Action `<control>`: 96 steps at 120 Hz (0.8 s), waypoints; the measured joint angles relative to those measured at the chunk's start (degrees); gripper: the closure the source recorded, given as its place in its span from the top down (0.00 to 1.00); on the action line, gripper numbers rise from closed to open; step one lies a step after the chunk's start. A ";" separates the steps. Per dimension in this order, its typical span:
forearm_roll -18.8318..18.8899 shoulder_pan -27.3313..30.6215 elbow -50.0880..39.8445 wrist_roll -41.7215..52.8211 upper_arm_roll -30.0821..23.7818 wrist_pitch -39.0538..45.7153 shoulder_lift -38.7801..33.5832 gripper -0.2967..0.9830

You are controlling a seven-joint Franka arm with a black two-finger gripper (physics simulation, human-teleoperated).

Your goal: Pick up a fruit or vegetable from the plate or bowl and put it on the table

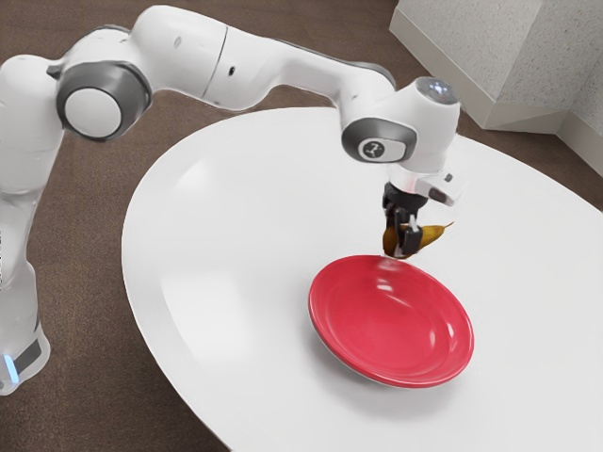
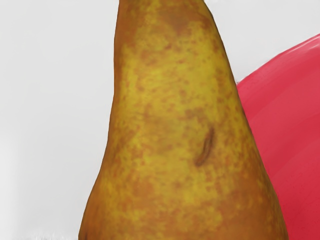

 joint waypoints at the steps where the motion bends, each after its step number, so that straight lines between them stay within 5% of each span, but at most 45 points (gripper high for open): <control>1: 0.03 0.31 0.00 -0.04 0.22 0.02 -0.04 0.32; 36: 0.54 8.77 0.02 -0.96 1.57 0.36 0.10 0.32; 63: -4.15 9.07 1.18 -2.56 3.76 0.37 -0.83 0.65; 96: -8.39 7.97 1.53 -7.22 3.89 0.54 -1.28 0.75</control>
